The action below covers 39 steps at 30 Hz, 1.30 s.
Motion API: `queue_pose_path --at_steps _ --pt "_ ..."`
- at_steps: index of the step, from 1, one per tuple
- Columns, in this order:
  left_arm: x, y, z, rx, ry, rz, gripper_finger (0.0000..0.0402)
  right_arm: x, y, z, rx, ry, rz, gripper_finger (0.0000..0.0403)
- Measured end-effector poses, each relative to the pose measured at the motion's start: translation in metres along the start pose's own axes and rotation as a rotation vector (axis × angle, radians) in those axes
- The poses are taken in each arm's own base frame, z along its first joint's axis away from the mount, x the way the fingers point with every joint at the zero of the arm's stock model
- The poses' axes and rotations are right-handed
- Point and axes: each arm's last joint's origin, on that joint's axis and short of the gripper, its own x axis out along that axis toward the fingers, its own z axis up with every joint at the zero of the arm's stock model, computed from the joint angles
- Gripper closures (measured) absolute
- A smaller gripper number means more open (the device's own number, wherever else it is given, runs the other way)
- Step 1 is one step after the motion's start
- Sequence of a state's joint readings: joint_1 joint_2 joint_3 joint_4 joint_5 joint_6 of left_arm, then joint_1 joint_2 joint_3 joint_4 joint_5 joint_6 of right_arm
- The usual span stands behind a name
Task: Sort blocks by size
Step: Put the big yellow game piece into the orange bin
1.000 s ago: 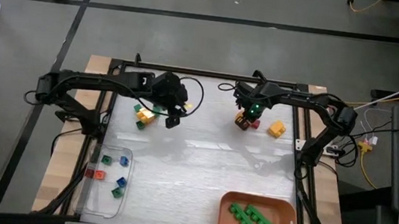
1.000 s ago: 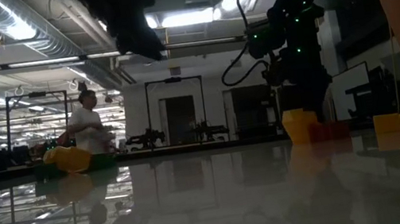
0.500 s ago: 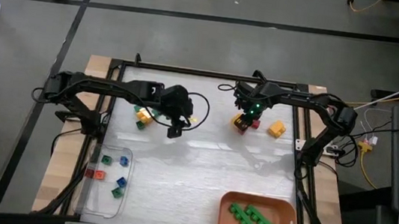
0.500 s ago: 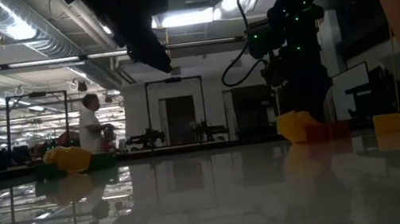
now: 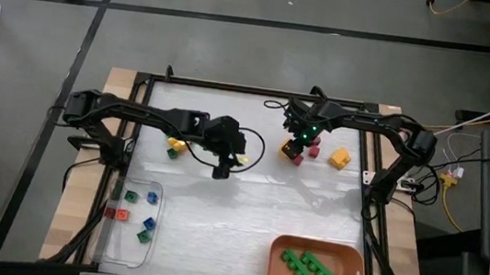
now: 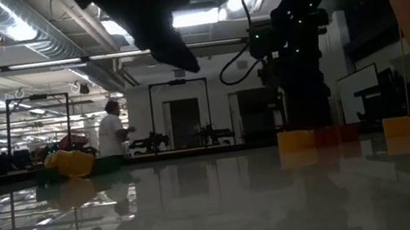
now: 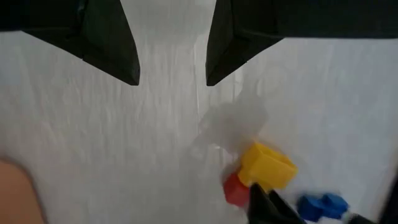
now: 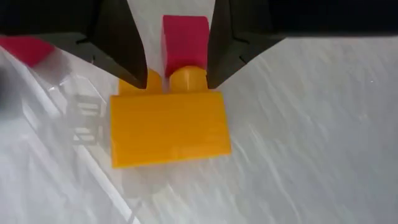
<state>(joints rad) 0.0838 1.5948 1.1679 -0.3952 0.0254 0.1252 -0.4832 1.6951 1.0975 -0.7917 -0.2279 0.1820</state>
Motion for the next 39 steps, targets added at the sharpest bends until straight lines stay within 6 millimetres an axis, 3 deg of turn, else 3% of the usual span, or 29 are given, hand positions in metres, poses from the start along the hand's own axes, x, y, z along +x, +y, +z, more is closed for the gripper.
queue_pose_path --at_steps 7,12,18,35,39 --pt "0.032 -0.006 -0.012 0.016 0.101 -0.024 0.0231 0.004 -0.003 0.001 -0.002 -0.006 -0.093 0.0237" --pt "0.045 -0.008 -0.018 0.018 0.142 -0.03 0.0231 0.0 -0.004 -0.003 -0.027 0.021 -0.121 0.0237" --pt "0.046 -0.008 -0.017 0.018 0.129 -0.029 0.0231 0.001 -0.006 -0.002 -0.092 0.014 -0.192 0.0237" --pt "0.046 -0.008 -0.014 0.018 0.098 -0.025 0.0231 0.001 -0.006 0.0 -0.133 -0.005 -0.185 0.0237" --pt "0.046 -0.008 -0.014 0.018 0.099 -0.025 0.0231 0.009 -0.007 0.001 -0.13 0.022 -0.159 0.0237"
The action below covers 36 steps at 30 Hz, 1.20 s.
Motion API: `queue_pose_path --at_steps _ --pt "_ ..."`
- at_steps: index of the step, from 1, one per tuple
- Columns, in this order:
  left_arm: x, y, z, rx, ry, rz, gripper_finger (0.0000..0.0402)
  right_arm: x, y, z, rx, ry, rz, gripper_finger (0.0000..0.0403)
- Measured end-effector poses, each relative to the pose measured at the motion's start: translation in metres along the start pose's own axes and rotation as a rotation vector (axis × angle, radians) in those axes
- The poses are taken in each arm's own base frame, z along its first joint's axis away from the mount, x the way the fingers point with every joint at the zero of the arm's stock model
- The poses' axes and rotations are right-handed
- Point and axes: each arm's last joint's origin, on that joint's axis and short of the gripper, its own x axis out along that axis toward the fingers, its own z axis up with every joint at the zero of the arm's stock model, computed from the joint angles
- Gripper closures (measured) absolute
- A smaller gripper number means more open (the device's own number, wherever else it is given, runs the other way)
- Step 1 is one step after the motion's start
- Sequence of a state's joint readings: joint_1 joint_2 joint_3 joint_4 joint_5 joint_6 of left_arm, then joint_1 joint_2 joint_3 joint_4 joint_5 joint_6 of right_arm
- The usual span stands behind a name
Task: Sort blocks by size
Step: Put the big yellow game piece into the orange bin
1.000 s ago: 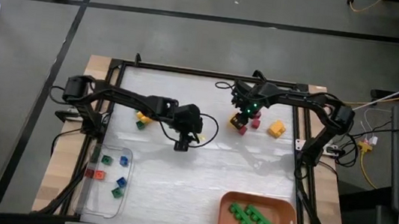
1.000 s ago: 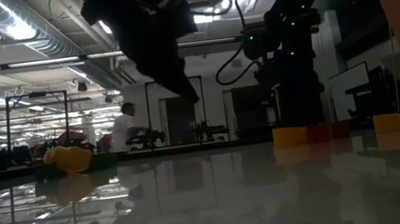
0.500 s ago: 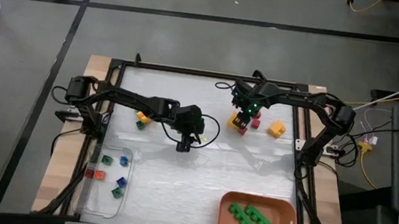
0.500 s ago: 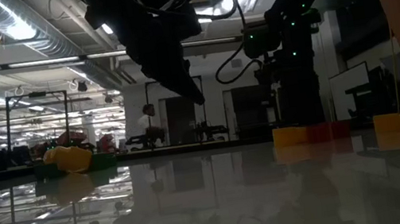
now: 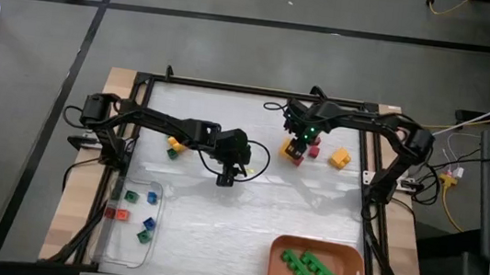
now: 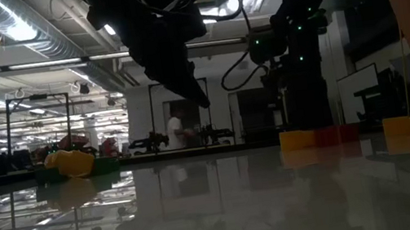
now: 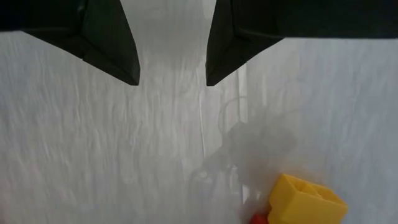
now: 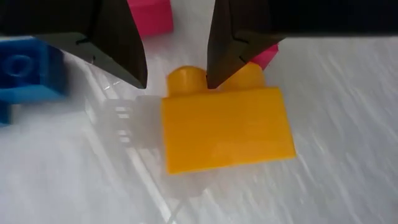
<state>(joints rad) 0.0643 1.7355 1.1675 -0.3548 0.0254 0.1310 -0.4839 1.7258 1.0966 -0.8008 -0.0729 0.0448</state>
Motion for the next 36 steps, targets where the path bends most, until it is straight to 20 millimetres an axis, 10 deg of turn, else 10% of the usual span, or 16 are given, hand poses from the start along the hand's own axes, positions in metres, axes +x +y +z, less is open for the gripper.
queue_pose_path --at_steps 36 --pt "0.0 0.0 0.0 -0.053 0.0 0.0 0.0231 0.016 0.005 0.016 -0.015 -0.089 0.189 0.0237"
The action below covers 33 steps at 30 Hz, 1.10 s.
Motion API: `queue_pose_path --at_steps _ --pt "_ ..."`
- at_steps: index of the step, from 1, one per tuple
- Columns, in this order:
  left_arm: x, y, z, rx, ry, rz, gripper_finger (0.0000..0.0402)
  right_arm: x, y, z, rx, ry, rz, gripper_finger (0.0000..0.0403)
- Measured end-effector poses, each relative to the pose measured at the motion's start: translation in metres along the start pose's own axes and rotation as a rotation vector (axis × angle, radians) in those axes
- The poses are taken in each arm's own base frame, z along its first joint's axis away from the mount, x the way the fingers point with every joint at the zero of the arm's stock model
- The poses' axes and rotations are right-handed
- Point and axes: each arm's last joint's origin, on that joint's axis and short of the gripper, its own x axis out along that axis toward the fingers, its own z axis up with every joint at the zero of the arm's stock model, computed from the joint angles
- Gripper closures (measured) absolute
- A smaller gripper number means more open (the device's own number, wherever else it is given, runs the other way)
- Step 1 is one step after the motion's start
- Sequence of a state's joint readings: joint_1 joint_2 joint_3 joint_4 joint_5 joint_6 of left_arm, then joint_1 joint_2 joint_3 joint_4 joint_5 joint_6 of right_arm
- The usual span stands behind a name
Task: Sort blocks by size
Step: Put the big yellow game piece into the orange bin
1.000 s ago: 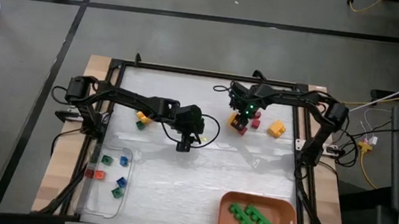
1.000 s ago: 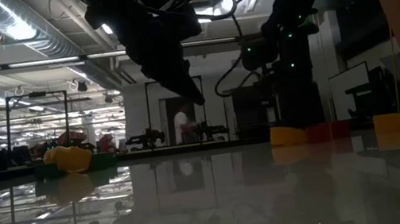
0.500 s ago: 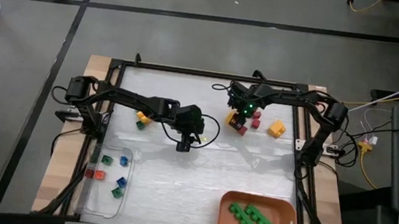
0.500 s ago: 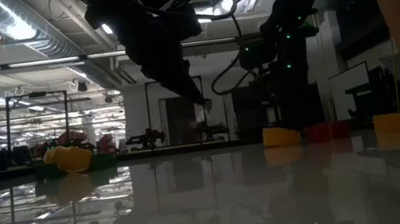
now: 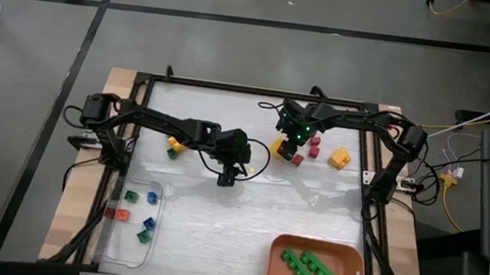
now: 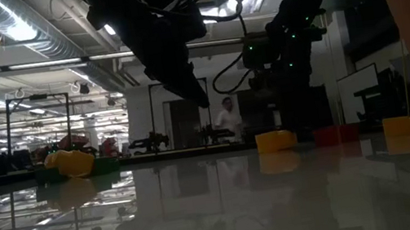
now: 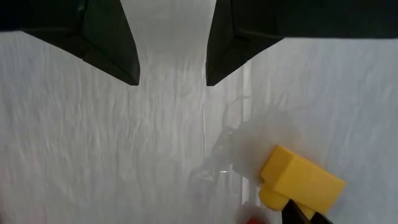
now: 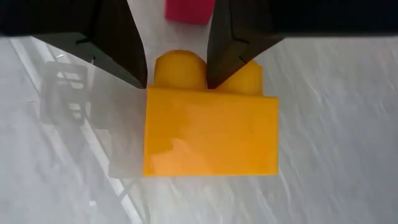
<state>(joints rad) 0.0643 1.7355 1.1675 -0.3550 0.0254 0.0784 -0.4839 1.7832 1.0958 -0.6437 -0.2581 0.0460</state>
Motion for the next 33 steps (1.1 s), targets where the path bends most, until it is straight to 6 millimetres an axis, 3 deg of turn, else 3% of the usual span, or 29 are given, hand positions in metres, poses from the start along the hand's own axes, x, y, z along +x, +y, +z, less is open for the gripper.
queue_pose_path --at_steps 9,19,26,33 --pt "0.0 0.0 0.0 0.0 0.0 0.0 0.0231 0.0 0.0 0.0 0.001 0.0 0.002 0.024" --pt "0.0 0.0 0.0 0.0 0.0 0.0 0.0231 0.0 0.0001 0.0 0.001 0.0 0.002 0.0308" --pt "0.0 0.0 0.0 0.0 0.0 0.0 0.0231 0.0 0.0007 -0.0001 0.002 0.001 0.023 0.0289" --pt "0.0 0.0 -0.0001 0.0 0.0 0.0 0.0231 0.0 0.0009 0.0 0.002 0.002 0.032 0.0296"
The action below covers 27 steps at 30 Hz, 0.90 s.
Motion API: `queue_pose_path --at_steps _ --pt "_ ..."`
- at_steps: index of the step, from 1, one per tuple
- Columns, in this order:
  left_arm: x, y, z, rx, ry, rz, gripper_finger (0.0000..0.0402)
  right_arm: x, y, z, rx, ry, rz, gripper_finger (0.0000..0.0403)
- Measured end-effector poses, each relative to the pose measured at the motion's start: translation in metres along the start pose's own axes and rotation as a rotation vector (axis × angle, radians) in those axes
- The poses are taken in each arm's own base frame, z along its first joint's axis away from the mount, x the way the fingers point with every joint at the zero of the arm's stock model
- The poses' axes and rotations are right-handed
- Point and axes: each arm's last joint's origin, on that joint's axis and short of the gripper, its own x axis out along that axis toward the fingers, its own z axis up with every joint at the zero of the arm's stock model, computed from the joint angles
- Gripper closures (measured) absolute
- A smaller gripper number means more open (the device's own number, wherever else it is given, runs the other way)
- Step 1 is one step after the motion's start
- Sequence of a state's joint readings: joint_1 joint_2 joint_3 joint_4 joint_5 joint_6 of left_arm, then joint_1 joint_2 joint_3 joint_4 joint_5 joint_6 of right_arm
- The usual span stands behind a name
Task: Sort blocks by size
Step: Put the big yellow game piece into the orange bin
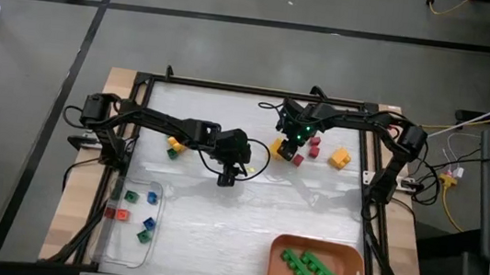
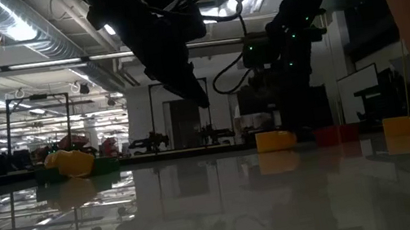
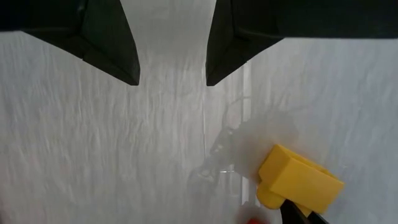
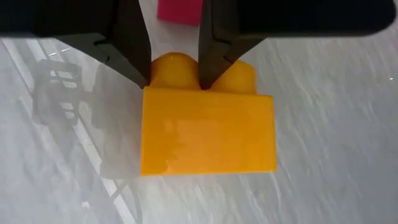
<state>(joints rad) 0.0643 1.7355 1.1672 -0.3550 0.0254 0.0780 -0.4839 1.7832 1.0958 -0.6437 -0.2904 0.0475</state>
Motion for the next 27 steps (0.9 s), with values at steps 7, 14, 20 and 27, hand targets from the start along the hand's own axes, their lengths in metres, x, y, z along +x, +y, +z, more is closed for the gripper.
queue_pose_path --at_steps 7,14,20,27 --pt "-0.007 0.0 0.0 -0.014 0.005 0.0 0.0231 -0.001 0.005 0.002 -0.01 -0.018 0.159 0.0293" --pt "-0.044 -0.001 0.001 -0.015 -0.002 0.004 0.0231 -0.009 0.012 0.013 -0.024 -0.086 0.32 0.0293" --pt "-0.079 -0.002 -0.002 -0.035 -0.008 0.004 0.0231 -0.021 0.04 0.027 -0.115 -0.12 0.428 0.0293" --pt "-0.127 -0.004 -0.014 -0.106 0.001 0.004 0.0231 -0.046 0.095 0.022 -0.237 -0.051 0.443 0.0293"
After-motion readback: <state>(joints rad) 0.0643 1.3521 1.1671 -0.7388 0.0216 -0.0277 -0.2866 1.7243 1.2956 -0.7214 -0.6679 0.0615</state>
